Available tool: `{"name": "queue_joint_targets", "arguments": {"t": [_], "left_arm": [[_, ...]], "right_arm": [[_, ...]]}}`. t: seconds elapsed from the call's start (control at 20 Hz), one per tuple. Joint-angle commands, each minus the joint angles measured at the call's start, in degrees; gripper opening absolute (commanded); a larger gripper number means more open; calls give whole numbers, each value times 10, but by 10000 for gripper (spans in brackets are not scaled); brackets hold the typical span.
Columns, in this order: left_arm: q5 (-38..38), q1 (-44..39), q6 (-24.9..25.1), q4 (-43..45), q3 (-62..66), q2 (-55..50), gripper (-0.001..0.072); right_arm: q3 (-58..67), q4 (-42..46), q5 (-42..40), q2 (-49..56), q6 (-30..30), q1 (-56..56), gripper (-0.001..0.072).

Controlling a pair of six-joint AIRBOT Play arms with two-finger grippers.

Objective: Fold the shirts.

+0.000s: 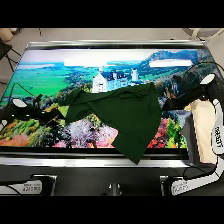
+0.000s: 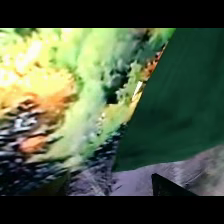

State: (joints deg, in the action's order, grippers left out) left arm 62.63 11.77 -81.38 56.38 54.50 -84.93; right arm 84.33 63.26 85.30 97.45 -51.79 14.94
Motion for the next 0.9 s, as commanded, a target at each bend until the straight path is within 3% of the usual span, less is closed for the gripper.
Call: {"name": "queue_joint_targets", "arguments": {"t": [0.0, 0.1, 0.15, 0.3, 0.4, 0.45, 0.5, 0.55, 0.85], "left_arm": [[-54, -26, 10, -31, -19, -7, 589], [-70, -29, 10, -61, -19, -10, 573], [-70, -30, 11, -76, -19, -14, 499], [-68, -42, 10, -89, -19, -25, 488], [-69, -46, 9, -101, -19, -32, 366], [-71, -46, 9, -115, -19, -36, 347], [-72, -46, 10, -121, -17, -38, 132], [-72, -46, 23, -121, -15, -37, 30], [-71, -46, 61, -120, 9, -16, 26]], "right_arm": [[-14, 10, 10, -1, 9, -6, 491], [-14, 11, 3, -1, 9, -6, 491], [-14, 15, 0, -1, 9, -6, 491], [-14, 33, 0, -1, 9, -6, 491], [-19, 45, -7, -1, 5, -6, 491], [-28, 44, -14, -1, -1, -6, 491], [-44, 41, -20, -1, -9, -6, 491], [-64, 30, -24, -1, -9, -6, 492], [-185, -28, -91, -22, 3, -6, 496]]}}
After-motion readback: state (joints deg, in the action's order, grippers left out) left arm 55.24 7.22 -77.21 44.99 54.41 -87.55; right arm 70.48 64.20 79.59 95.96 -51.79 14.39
